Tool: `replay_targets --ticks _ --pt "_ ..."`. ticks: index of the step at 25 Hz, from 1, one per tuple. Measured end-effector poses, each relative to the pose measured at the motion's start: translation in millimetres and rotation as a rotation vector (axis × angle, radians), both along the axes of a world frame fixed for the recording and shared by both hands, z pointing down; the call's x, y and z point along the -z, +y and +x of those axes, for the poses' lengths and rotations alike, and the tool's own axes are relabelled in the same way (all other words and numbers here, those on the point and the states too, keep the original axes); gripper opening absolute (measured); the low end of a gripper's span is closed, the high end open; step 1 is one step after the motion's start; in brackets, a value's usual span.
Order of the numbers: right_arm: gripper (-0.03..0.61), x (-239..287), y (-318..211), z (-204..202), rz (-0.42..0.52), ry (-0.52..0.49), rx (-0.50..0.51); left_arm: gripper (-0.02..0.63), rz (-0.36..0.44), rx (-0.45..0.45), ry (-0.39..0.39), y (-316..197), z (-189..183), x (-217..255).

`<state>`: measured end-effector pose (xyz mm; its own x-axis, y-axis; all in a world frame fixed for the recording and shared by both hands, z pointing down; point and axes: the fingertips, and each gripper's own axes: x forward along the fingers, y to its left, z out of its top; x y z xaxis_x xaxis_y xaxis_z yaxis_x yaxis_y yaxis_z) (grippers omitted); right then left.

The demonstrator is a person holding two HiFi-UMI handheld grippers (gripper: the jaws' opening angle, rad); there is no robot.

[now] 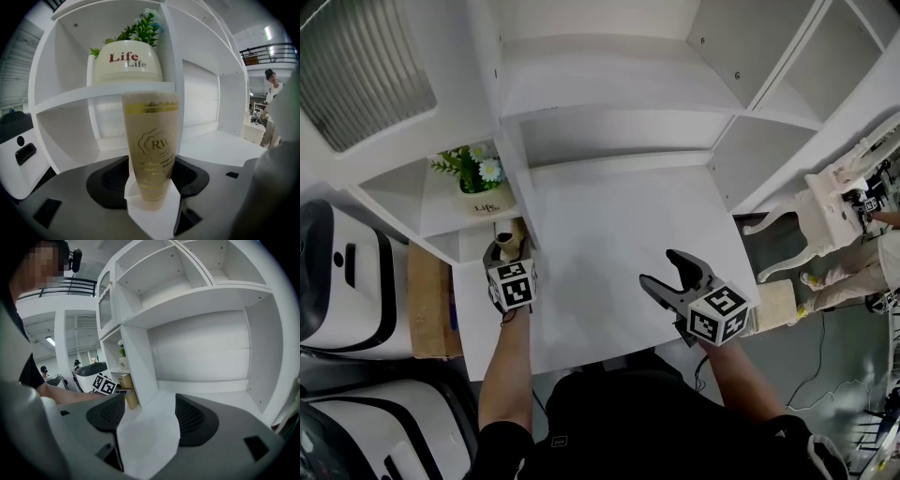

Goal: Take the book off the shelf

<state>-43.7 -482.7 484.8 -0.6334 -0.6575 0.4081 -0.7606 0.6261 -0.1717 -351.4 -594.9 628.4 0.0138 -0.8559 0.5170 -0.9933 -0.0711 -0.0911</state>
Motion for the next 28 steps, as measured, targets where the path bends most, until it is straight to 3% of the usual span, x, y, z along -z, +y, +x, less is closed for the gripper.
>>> replay_targets --ticks 8,13,22,28 --pt "0.350 1.2 2.0 -4.5 -0.014 0.001 -0.010 0.252 -0.029 0.001 0.041 -16.5 -1.8 -10.1" --pt "0.350 -0.2 12.3 0.5 -0.020 0.000 -0.016 0.221 -0.039 -0.024 0.009 -3.8 -1.5 -6.1" --pt "0.348 12.3 34.9 19.2 0.013 -0.041 0.006 0.219 -0.058 0.006 0.060 49.2 11.9 1.6" --pt "0.347 14.0 64.4 56.9 0.016 -0.071 -0.001 0.219 -0.053 0.051 0.080 93.3 26.9 9.3"
